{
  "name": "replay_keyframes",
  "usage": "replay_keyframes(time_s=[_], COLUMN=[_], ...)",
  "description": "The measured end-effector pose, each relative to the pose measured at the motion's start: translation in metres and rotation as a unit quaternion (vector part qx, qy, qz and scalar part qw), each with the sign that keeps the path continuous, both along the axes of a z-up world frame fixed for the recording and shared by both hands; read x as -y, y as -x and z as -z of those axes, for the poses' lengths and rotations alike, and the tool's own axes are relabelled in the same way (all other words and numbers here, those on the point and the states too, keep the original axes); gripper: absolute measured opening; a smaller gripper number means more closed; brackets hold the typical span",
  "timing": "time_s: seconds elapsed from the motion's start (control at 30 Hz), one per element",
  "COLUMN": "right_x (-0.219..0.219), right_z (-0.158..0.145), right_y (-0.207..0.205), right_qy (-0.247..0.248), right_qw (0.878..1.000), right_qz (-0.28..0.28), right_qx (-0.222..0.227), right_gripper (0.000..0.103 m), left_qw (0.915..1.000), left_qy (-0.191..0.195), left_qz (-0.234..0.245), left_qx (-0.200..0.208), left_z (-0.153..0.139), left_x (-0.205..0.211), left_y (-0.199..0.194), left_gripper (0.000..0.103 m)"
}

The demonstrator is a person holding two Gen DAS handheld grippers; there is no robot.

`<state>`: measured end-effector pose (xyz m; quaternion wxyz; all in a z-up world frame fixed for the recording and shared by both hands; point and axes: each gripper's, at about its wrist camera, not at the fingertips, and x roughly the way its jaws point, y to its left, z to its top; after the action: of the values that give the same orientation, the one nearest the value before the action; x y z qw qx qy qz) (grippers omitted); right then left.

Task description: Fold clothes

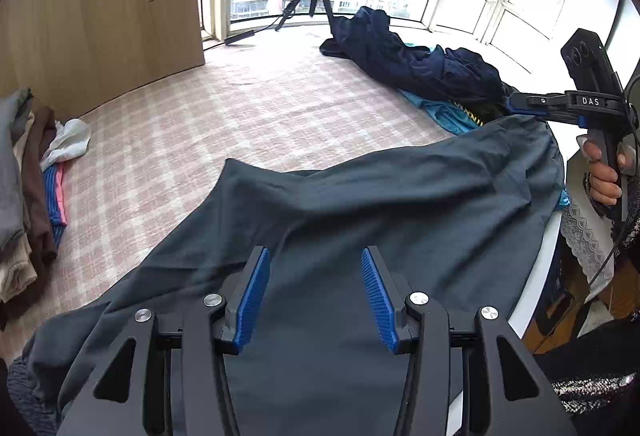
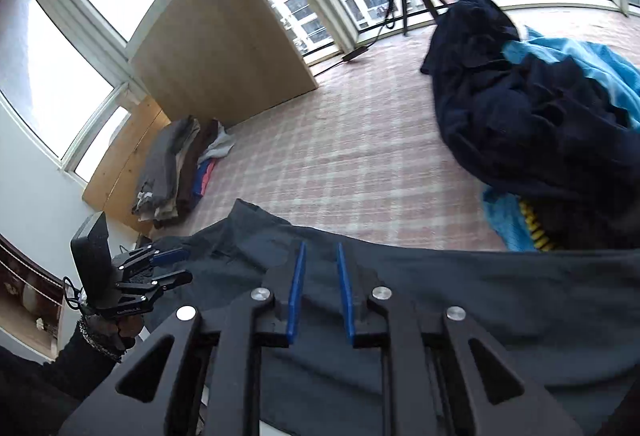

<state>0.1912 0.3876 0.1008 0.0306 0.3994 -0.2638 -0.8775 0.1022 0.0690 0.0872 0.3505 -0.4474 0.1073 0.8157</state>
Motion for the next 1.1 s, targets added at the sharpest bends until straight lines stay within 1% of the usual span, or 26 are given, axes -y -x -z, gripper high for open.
replay_keyframes(time_s=[0.03, 0.1, 0.2, 0.23, 0.37, 0.5, 0.53, 0.63, 0.77, 0.8, 0.87, 0.9, 0.93, 1.03, 1.1], right_x=[-0.023, -0.07, -0.14, -0.16, -0.219, -0.245, -0.246, -0.237, -0.242, -0.248, -0.266, -0.276, -0.284, -0.305, -0.31], right_z=[0.002, 0.006, 0.013, 0.017, 0.037, 0.06, 0.068, 0.083, 0.077, 0.077, 0.078, 0.081, 0.085, 0.094, 0.097], right_y=[-0.025, -0.076, -0.152, -0.172, -0.202, -0.184, -0.177, -0.172, -0.187, -0.19, -0.196, -0.197, -0.195, -0.186, -0.176], right_qy=[-0.002, -0.006, -0.011, -0.007, -0.005, -0.007, -0.007, -0.033, -0.011, 0.004, 0.049, 0.076, 0.094, 0.138, 0.139], right_qw=[0.999, 0.995, 0.979, 0.975, 0.974, 0.984, 0.987, 0.994, 0.999, 0.999, 0.998, 0.996, 0.994, 0.99, 0.99], right_qz=[0.034, 0.101, 0.2, 0.221, 0.225, 0.179, 0.159, 0.09, 0.044, 0.044, 0.047, 0.046, 0.042, 0.022, 0.001], right_qx=[0.004, 0.012, 0.024, 0.025, 0.021, 0.006, 0.015, 0.042, 0.006, -0.003, -0.02, -0.028, -0.03, -0.033, -0.028], right_gripper=[0.023, 0.024, 0.024, 0.024, 0.024, 0.024, 0.024, 0.024, 0.025, 0.025, 0.03, 0.039, 0.042, 0.042, 0.042], left_qw=[0.9999, 0.9994, 0.9977, 0.9969, 0.9913, 0.9847, 0.9831, 0.9772, 0.9681, 0.9658, 0.9615, 0.9589, 0.9562, 0.9499, 0.9489], left_qy=[0.004, 0.01, 0.014, 0.016, 0.033, 0.037, 0.039, 0.047, 0.057, 0.059, 0.061, 0.061, 0.065, 0.081, 0.079], left_qz=[0.011, 0.032, 0.065, 0.077, 0.127, 0.169, 0.177, 0.206, 0.243, 0.251, 0.265, 0.273, 0.281, 0.299, 0.301], left_qx=[-0.004, -0.011, -0.01, -0.007, 0.007, 0.024, 0.026, 0.023, 0.021, 0.027, 0.041, 0.048, 0.049, 0.038, 0.051], left_z=[-0.004, -0.011, -0.016, -0.015, -0.01, -0.002, 0.0, 0.005, 0.012, 0.014, 0.019, 0.021, 0.024, 0.034, 0.042], left_x=[-0.013, -0.043, -0.097, -0.116, -0.205, -0.294, -0.314, -0.369, -0.44, -0.451, -0.468, -0.474, -0.48, -0.495, -0.502], left_y=[-0.003, -0.011, -0.029, -0.035, -0.062, -0.086, -0.091, -0.107, -0.126, -0.129, -0.134, -0.138, -0.144, -0.162, -0.165], left_gripper=[0.046, 0.046, 0.046, 0.046, 0.046, 0.046, 0.046, 0.046, 0.046, 0.046, 0.046, 0.046, 0.046, 0.046, 0.046])
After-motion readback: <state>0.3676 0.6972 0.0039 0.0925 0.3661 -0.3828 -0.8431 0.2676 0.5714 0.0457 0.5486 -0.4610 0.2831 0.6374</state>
